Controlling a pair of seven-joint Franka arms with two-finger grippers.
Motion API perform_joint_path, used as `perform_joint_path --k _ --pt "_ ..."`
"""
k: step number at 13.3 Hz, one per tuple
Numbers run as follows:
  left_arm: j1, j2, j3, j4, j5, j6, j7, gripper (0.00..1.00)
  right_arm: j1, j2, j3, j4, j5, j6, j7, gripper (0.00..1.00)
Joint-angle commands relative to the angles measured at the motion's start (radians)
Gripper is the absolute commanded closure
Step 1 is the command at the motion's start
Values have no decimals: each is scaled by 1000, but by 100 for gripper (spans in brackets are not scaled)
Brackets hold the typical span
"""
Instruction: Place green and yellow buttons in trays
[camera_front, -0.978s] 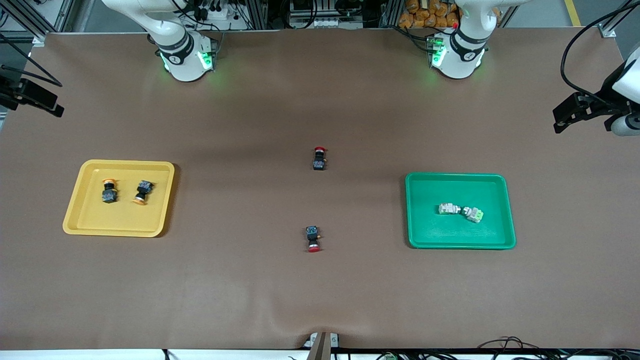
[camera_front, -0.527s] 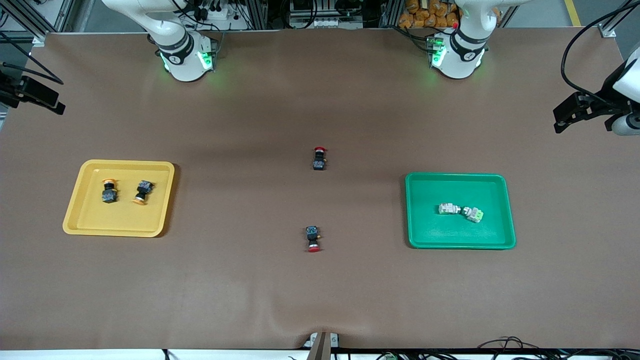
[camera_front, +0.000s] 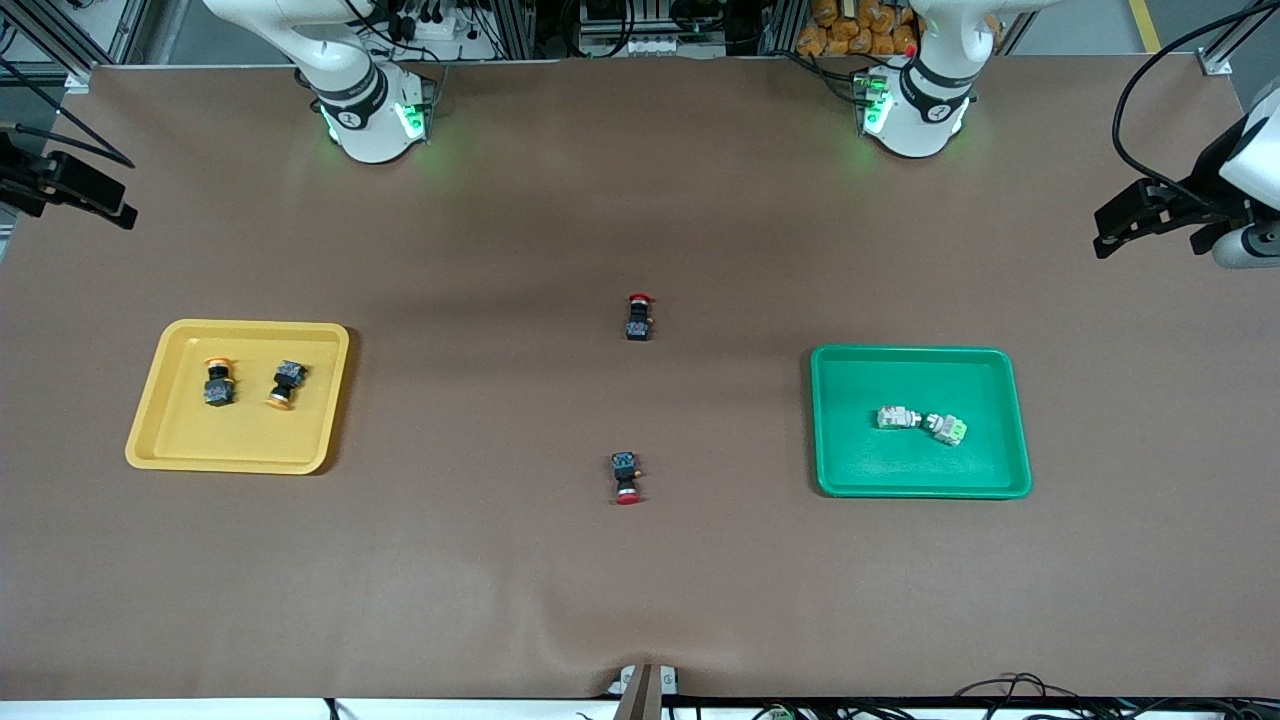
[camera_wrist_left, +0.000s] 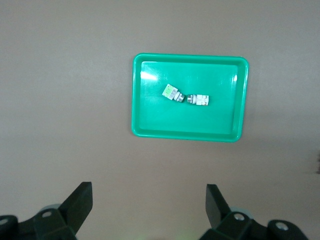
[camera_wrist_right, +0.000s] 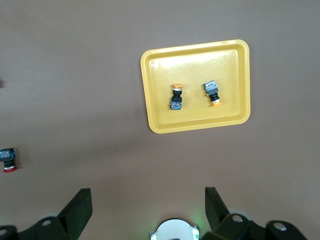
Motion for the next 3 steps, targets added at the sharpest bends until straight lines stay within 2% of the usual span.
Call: perform_joint_path --k 1,3 --pt "4 -12 -3 12 -20 -20 -10 0 8 7 -4 -9 -11 4 -4 0" --pt "7 -8 -1 20 -20 -20 -10 0 10 7 -4 -39 -11 39 -4 0"
